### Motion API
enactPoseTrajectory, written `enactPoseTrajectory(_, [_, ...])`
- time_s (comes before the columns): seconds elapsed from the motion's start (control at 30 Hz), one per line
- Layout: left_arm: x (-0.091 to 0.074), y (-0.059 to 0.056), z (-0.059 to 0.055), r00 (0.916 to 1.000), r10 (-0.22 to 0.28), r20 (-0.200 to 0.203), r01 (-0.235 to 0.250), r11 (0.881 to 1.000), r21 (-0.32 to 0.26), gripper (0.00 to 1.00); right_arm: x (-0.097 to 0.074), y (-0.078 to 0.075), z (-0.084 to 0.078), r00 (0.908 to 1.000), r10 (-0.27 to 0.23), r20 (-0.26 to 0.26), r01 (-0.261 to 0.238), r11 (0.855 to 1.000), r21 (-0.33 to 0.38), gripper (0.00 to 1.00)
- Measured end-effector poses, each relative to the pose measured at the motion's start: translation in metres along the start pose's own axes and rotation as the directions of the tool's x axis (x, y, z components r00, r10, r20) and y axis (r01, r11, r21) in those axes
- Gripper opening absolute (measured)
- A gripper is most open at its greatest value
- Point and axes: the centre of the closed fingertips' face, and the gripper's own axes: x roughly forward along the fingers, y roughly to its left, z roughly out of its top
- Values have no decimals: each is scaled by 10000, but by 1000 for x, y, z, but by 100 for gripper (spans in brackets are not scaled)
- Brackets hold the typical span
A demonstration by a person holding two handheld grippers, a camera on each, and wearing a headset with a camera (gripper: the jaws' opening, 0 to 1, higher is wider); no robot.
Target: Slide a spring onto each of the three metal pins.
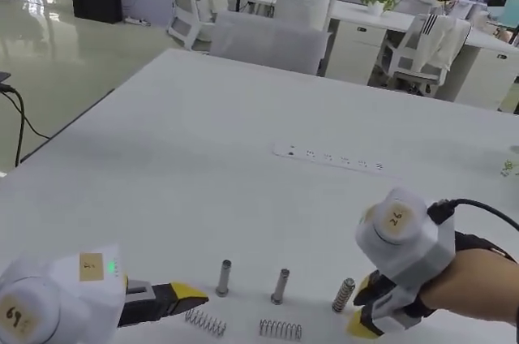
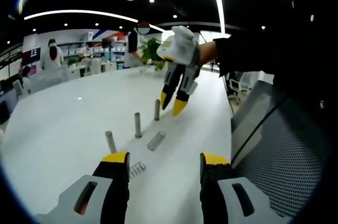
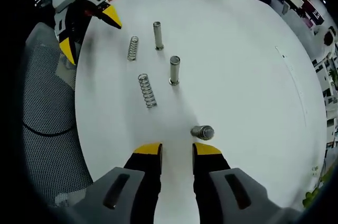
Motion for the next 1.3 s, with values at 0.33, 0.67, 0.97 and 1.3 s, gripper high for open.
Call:
enactPoseTrajectory(0.33, [1,-1,0,10000,-75,-33,75,10000,42,47,4,25,13,9991,353,241,-348,9992,-194,21])
enactPoseTrajectory(0.67, [0,0,2,10000,-75,-40,76,9999,91,47,8,35,34,9979,524,389,-495,9962,-713,20])
enactPoseTrajectory(0.97, [-1,0,3,10000,-14,-55,15,10000,82,46,20,38,53,9964,721,435,-661,9898,-1266,17])
enactPoseTrajectory(1.3, [-3,0,2,9999,107,-79,-107,9999,17,45,34,37,53,9962,869,19,-852,9808,-1751,14])
